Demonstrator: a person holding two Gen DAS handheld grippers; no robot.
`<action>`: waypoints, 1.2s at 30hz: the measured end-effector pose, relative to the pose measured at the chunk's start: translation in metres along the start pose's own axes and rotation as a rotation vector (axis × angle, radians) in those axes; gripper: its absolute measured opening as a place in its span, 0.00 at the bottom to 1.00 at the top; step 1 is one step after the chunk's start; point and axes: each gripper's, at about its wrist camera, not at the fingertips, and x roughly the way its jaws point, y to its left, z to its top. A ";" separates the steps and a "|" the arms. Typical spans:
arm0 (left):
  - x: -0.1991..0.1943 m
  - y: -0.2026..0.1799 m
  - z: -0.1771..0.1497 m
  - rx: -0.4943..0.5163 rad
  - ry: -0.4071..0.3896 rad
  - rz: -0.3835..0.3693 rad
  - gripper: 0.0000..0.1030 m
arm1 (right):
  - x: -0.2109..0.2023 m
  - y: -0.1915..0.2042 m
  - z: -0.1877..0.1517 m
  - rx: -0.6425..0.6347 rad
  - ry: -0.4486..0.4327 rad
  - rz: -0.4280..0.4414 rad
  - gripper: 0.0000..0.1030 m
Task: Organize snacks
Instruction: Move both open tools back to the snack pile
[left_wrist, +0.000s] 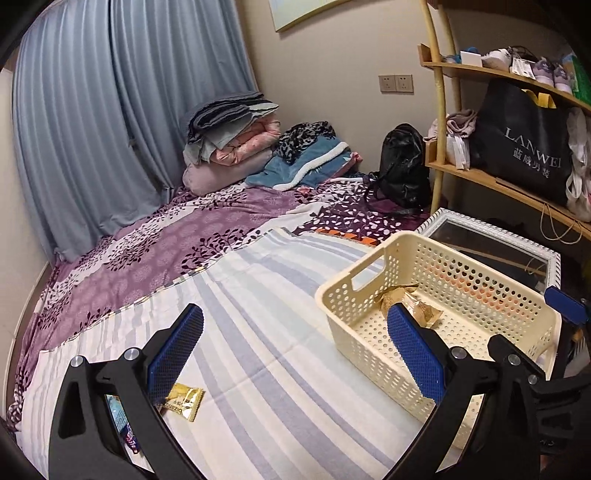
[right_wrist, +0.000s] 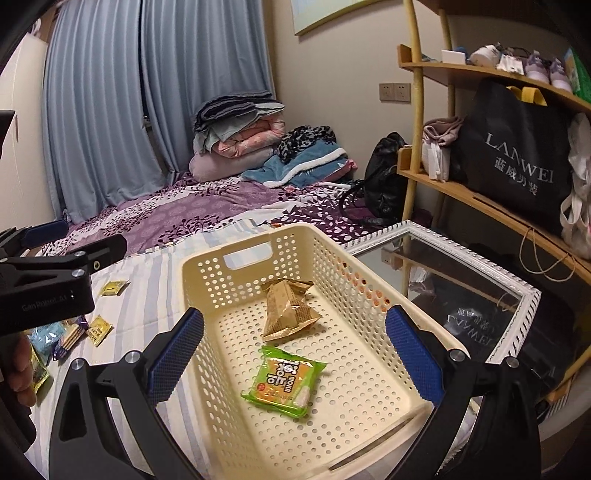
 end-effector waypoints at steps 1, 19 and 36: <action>-0.001 0.004 -0.001 -0.004 -0.001 0.009 0.98 | 0.000 0.002 0.000 -0.001 0.001 0.004 0.95; -0.008 0.066 -0.045 -0.114 0.095 0.127 0.98 | 0.002 0.058 -0.002 -0.059 0.024 0.145 0.95; -0.021 0.185 -0.128 -0.398 0.223 0.266 0.98 | 0.013 0.147 -0.028 -0.194 0.120 0.306 0.95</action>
